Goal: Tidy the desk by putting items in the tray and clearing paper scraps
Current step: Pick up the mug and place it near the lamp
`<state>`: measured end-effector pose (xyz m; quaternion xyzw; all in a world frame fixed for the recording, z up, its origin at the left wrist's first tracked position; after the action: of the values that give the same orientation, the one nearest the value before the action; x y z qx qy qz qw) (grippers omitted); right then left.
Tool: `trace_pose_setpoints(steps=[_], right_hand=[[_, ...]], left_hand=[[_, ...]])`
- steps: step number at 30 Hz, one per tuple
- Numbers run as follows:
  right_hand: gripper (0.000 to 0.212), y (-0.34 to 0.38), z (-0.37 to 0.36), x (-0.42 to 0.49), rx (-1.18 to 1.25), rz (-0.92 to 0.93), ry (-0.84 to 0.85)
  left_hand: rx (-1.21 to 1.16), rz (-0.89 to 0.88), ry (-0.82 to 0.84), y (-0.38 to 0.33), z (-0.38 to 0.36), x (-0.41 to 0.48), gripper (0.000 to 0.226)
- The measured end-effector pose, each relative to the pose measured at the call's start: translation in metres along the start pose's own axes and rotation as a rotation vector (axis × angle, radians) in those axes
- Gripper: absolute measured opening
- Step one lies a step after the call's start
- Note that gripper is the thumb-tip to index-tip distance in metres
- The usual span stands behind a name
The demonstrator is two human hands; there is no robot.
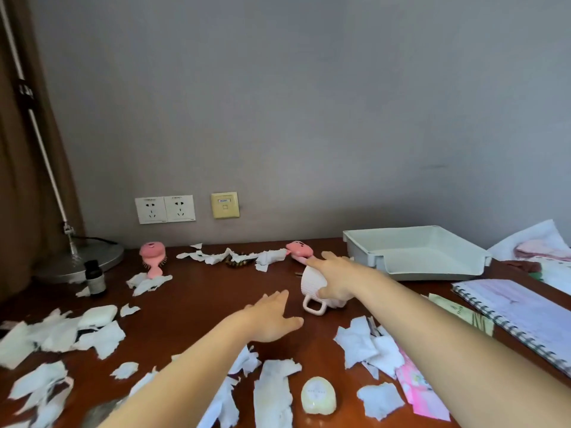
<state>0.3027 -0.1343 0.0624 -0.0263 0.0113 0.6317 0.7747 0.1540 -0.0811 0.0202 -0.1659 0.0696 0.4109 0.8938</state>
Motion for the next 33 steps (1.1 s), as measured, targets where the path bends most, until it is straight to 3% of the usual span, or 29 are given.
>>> trace_pose_setpoints(steps=[8, 12, 22, 27, 33], right_hand=[[0.072, -0.007, -0.002, 0.037, -0.011, 0.003, 0.071], [0.069, -0.011, 0.0, 0.05, -0.029, -0.003, 0.08], [0.067, -0.02, 0.0, 0.055, 0.049, 0.006, 0.076], [0.061, -0.024, -0.001, 0.047, 0.174, 0.054, -0.008], [0.059, -0.022, -0.017, 0.031, 0.419, 0.13, -0.226]], left_hand=[[-0.058, -0.007, 0.016, 0.014, -0.025, 0.047, 0.072], [-0.198, -0.045, 0.002, 0.011, -0.023, 0.058, 0.075], [-0.369, -0.152, 0.017, -0.001, -0.009, 0.06, 0.046], [-0.474, -0.182, -0.097, 0.009, -0.015, 0.063, 0.044], [-0.488, -0.202, -0.274, 0.01, 0.0, 0.056, 0.018]])
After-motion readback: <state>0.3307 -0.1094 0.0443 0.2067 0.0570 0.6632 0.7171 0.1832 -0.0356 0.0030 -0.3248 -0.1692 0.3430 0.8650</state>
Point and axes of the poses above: each hand's wrist, its own x-axis towards the middle knuckle, its own z-axis out of the back of the hand, y = z × x, the point moved 1 cm from there along x, towards the middle knuckle, and after that the axes turned 3 degrees about z, right-handed, at the moved point
